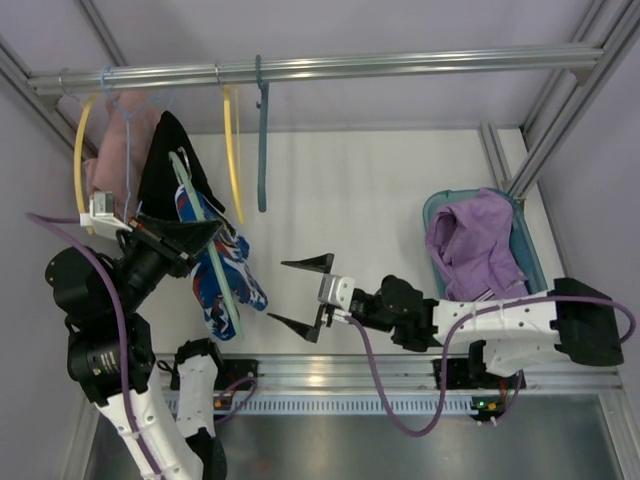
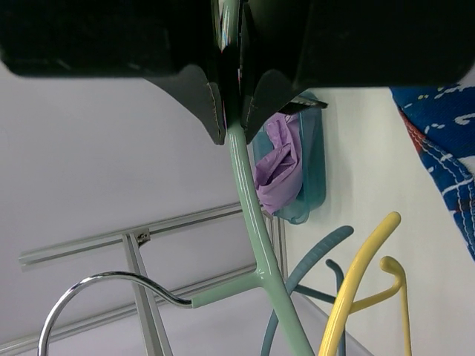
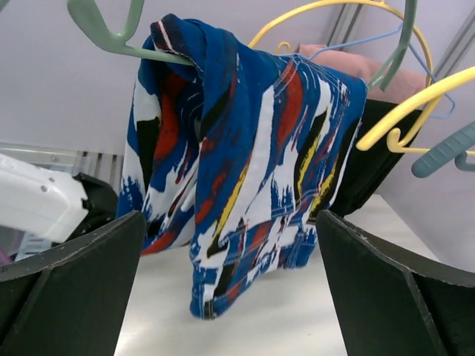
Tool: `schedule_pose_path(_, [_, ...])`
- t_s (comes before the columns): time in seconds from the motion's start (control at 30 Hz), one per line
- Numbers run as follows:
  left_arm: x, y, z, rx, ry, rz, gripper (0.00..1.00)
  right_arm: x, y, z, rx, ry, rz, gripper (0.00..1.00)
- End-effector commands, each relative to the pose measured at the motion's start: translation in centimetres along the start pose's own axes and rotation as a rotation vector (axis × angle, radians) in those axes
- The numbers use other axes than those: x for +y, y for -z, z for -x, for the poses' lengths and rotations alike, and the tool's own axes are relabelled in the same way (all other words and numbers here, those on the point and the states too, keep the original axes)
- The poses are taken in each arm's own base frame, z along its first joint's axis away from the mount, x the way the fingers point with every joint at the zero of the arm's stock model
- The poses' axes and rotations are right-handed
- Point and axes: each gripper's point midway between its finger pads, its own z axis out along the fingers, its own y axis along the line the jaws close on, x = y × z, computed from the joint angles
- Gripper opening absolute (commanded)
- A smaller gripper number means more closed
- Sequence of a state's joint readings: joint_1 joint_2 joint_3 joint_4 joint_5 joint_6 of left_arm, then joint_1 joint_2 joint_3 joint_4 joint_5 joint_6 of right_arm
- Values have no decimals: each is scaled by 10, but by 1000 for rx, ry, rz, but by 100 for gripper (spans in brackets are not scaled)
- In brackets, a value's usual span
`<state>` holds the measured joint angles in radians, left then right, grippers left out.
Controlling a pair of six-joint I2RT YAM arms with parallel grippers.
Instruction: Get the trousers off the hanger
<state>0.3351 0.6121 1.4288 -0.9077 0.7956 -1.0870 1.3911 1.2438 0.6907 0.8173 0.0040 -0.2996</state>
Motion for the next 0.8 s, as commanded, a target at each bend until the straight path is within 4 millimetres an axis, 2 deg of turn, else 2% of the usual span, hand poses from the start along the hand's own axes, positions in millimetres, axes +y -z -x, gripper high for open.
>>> schedule_pose_path(0.0, [-42, 8, 12, -58, -145, -126, 0, -19, -25, 51, -183, 30, -121, 99])
schedule_pose_path(0.03, [-44, 6, 14, -53, -140, -126, 0, -19, -32, 41, -166, 27, -134, 99])
schedule_pose_path(0.23, [-47, 2, 18, -32, -111, -126, 0, -25, -60, 33, -160, 39, -187, 99])
schedule_pose_path(0.37, [-54, 2, 20, -24, -112, -137, 0, -28, -80, 19, -152, 59, -212, 99])
schedule_pose_path(0.43, [-57, 2, 21, -26, -119, -142, 0, -34, -85, 8, -135, 36, -237, 99])
schedule_pose_path(0.47, [-58, 2, 21, -26, -120, -143, 0, -37, -88, 9, -141, 25, -243, 100])
schedule_pose_path(0.53, [-64, 3, 23, -31, -124, -150, 0, -45, -92, 0, -119, 28, -259, 99])
schedule_pose_path(0.77, [-77, 3, 27, -26, -120, -178, 0, -52, -103, -19, -99, 60, -283, 99])
